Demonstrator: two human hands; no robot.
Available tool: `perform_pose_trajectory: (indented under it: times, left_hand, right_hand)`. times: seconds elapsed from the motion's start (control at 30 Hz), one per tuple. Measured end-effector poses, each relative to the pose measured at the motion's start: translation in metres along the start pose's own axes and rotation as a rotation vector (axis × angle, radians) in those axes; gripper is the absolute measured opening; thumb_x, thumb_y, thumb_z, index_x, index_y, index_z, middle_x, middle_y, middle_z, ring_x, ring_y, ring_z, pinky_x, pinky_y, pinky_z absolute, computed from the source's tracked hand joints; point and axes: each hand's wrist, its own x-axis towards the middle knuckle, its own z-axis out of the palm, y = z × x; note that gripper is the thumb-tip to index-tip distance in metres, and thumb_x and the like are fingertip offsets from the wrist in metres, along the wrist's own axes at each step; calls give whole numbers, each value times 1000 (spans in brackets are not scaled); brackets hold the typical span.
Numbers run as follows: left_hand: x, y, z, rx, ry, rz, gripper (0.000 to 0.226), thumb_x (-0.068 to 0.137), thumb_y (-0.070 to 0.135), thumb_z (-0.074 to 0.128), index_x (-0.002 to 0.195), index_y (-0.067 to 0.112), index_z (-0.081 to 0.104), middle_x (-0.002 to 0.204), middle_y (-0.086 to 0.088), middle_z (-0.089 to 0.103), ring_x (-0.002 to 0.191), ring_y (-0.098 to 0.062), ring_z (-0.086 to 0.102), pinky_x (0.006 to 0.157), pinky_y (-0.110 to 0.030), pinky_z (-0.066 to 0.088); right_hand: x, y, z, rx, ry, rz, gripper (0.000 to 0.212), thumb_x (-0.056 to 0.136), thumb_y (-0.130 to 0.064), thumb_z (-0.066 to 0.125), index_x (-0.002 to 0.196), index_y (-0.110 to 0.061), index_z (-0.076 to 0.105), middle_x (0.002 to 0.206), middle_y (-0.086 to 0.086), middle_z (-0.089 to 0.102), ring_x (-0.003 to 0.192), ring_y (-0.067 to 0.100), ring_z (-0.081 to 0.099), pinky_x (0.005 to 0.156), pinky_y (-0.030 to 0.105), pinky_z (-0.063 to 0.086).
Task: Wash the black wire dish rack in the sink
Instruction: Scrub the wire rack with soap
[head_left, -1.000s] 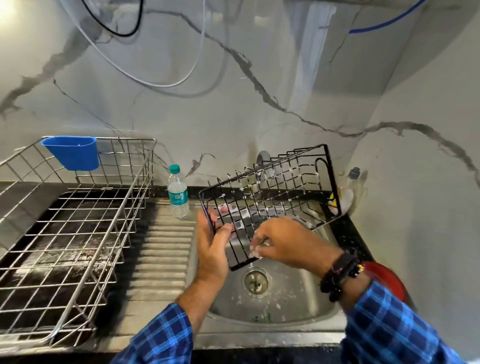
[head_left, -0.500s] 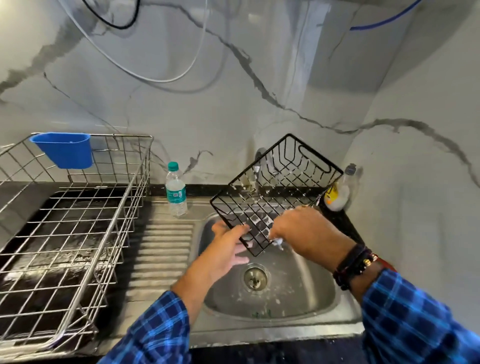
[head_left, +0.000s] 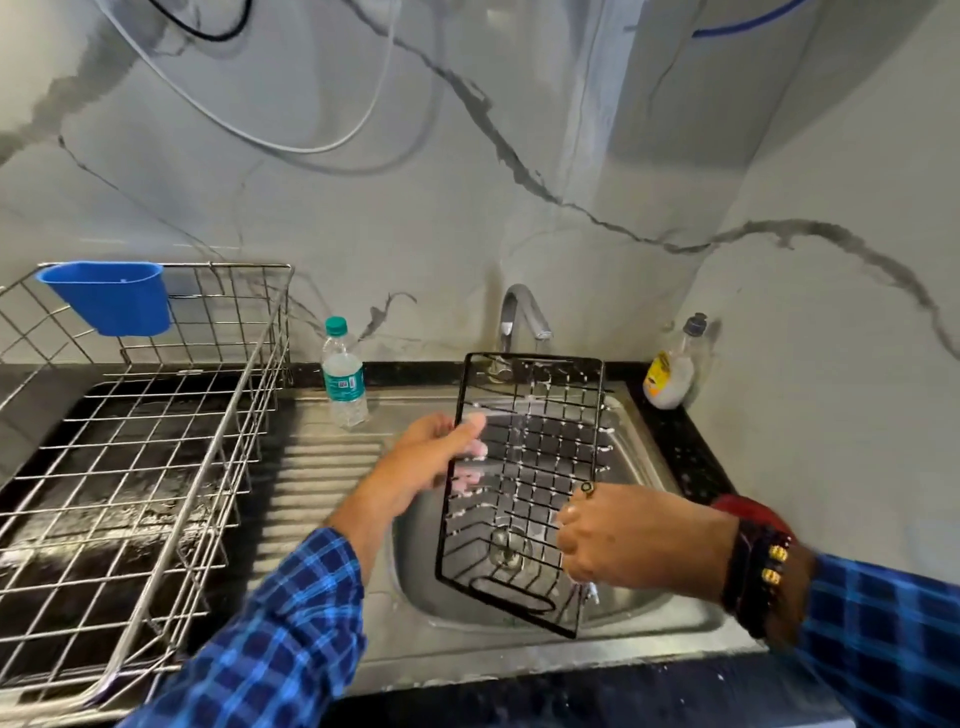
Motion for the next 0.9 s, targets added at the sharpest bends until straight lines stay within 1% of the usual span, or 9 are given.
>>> perform_pose_trajectory:
  times: [0.07,0.13,0.23,0.33,0.43,0.53,0.7,0.83,0.9]
  left_hand:
    - [3,-6,14,37,49,94,34,91,57,62,113,30,63,113,-1,74,106,-22,72,97,-45,56]
    - [3,-11,26,-71,110,118,37,92,61,57,109,30,65,105,-1,75,106,-20,68,99,-45,52]
    - [-1,-6,39,-311,110,176,44,92,60,51,89,18,63,77,3,61,81,-20,53,76,-37,45]
    - [-7,5,49,-363,167,261,45,88,62,44,77,22,60,62,6,45,70,-16,42,67,-31,39]
    - [-8,13,56,-335,220,345,46,97,57,41,63,28,54,60,7,41,69,-25,39,78,-38,45]
    - [-9,23,60,-369,279,434,46,104,46,42,62,27,49,63,9,40,66,-15,44,92,-38,56]
    - [-11,34,70,-457,328,584,42,101,48,42,68,23,50,66,7,43,71,-20,43,78,-32,50]
    - [-14,39,79,-513,379,616,44,102,47,41,73,15,48,65,3,39,70,-17,41,72,-22,46]
    - [-16,38,81,-506,385,637,44,103,44,39,71,15,47,63,6,39,67,-16,38,69,-23,41]
  right_hand:
    - [-5,5,3,-5,-38,27,11,93,-11,61,98,-10,71,91,7,68,89,22,66,83,42,59]
    - [-9,10,3,-37,-48,32,13,92,-5,63,97,-9,73,89,7,69,89,24,66,83,42,58]
    - [-16,19,5,-92,-47,86,14,87,-3,67,90,-14,75,84,3,71,87,23,69,82,39,58]
    - [-21,32,6,-71,-14,192,13,86,-5,69,88,-16,74,85,1,72,88,22,69,82,36,58]
    - [-17,34,2,-39,-42,261,18,92,-2,58,99,-12,71,98,7,71,97,28,66,88,43,56]
    - [-12,35,-7,4,-36,348,20,96,-2,52,103,-10,69,99,8,70,97,28,67,87,43,57]
    - [13,23,-1,134,61,682,27,95,-2,52,119,-11,61,117,8,57,101,23,61,87,36,54]
    - [46,-1,11,246,-33,962,22,99,-17,55,115,-4,63,110,11,62,107,25,56,98,37,48]
    - [51,2,10,360,95,1110,22,97,-17,59,118,-9,60,113,7,63,106,21,61,90,32,52]
